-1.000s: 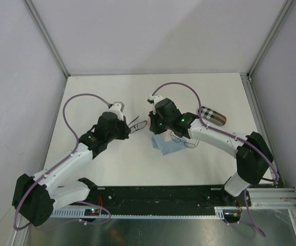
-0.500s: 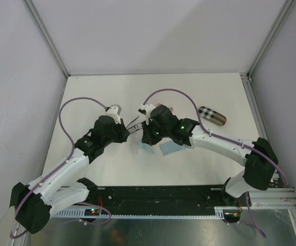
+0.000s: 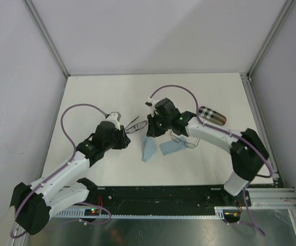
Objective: Organize the sunglasses
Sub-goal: Adjust the glasses cleaning cloth at the center of the board.
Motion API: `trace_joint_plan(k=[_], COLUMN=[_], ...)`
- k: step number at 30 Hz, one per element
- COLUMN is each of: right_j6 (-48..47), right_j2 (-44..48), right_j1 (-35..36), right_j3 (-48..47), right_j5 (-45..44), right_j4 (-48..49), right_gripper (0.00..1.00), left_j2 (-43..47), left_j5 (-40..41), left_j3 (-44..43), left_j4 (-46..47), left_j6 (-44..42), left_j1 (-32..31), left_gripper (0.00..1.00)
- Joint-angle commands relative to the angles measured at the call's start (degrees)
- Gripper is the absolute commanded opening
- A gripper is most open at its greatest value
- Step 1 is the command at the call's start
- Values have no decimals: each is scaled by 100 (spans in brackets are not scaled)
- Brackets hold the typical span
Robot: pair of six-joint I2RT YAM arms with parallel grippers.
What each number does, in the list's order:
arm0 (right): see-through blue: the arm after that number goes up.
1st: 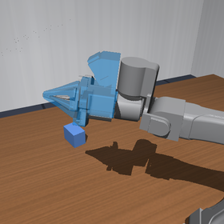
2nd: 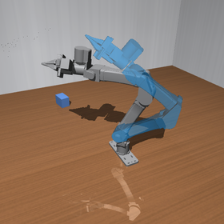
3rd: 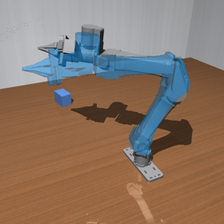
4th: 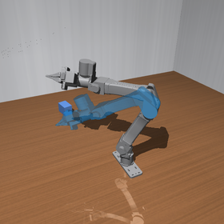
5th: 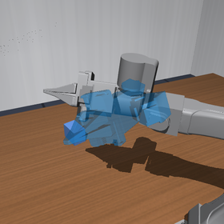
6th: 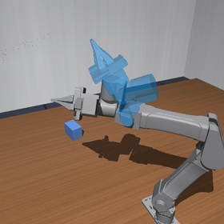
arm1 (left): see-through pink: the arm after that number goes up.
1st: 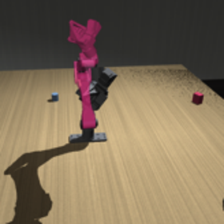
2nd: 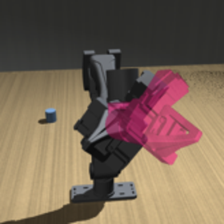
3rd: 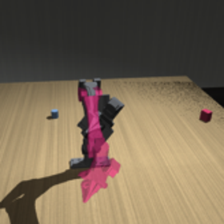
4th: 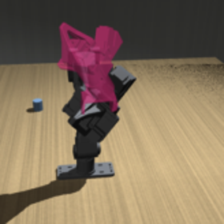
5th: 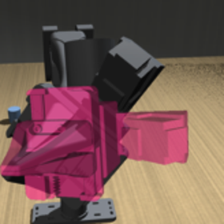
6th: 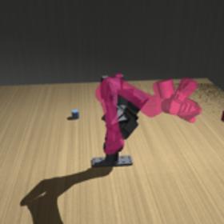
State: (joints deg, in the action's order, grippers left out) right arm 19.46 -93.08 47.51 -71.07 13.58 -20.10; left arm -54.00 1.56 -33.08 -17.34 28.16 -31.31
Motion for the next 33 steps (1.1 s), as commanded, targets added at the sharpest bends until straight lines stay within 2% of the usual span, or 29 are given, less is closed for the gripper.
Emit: trace_joint_plan(k=[1,9,22,33], right_j6=[139,-103,-424,-629], right_j2=[-658,-1199,-1103,-908], right_j1=[-394,-938,-1027,-864], right_j3=[-199,-315,-346,-191], right_j5=[188,106,-144,-652], right_j4=[574,630,-76,-452], right_gripper=[0,0,0,0], left_j2=[-268,-1205,-2747,-3709], left_j5=[154,-42,-352,-583], left_j3=[88,-18,-815,-1486], left_j4=[352,982,1422,1515], left_j6=[75,-323,-931,-1217], left_j1=[32,16,-194,-368], left_gripper=[37,46,49,47])
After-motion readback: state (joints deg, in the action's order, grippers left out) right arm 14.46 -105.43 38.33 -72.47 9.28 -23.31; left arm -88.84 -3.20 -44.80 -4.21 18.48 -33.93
